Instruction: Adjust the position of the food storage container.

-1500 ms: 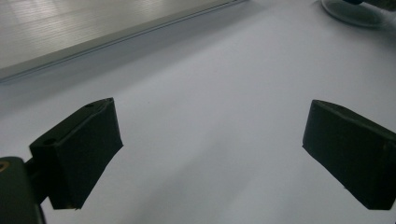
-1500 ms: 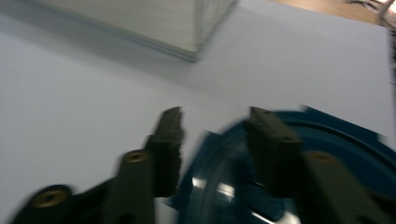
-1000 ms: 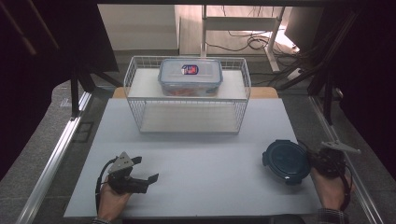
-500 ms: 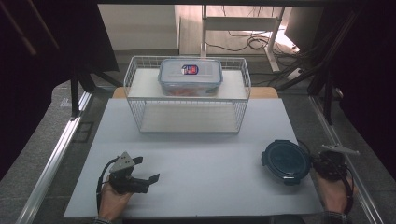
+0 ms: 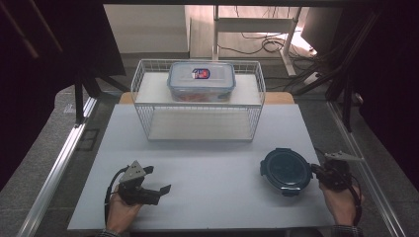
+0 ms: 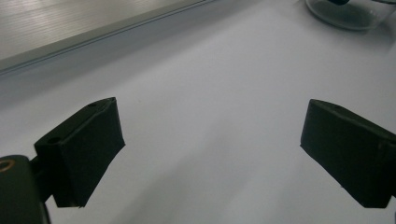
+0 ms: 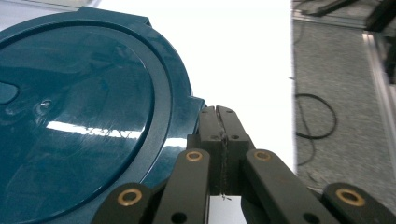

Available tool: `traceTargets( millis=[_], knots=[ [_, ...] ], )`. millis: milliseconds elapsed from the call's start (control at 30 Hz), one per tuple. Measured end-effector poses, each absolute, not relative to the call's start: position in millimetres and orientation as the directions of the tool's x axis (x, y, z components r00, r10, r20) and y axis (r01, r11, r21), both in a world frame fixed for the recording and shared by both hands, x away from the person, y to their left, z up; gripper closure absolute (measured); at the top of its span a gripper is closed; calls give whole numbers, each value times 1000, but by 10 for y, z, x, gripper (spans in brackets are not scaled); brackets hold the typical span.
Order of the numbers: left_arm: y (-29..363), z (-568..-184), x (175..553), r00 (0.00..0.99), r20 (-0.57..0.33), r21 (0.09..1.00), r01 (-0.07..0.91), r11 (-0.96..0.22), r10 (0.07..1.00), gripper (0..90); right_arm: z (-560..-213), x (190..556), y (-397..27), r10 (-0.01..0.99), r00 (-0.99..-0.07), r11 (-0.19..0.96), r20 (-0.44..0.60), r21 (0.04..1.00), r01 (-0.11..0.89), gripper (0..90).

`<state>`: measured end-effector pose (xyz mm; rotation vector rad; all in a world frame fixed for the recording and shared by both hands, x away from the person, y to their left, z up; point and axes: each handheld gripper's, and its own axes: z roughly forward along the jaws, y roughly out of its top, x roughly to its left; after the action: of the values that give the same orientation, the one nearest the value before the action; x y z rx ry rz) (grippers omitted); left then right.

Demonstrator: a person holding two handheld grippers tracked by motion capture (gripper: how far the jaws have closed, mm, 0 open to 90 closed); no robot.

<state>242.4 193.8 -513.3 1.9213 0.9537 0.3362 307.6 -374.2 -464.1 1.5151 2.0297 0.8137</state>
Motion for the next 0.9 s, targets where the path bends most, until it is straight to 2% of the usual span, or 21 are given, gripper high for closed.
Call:
traceTargets(
  millis=[900],
  knots=[
    [1911,-5154,2429,662,-146,829,487,-274,735,51,-4716,3118,-2830,856,-515,339,46,703,626,897]
  ],
)
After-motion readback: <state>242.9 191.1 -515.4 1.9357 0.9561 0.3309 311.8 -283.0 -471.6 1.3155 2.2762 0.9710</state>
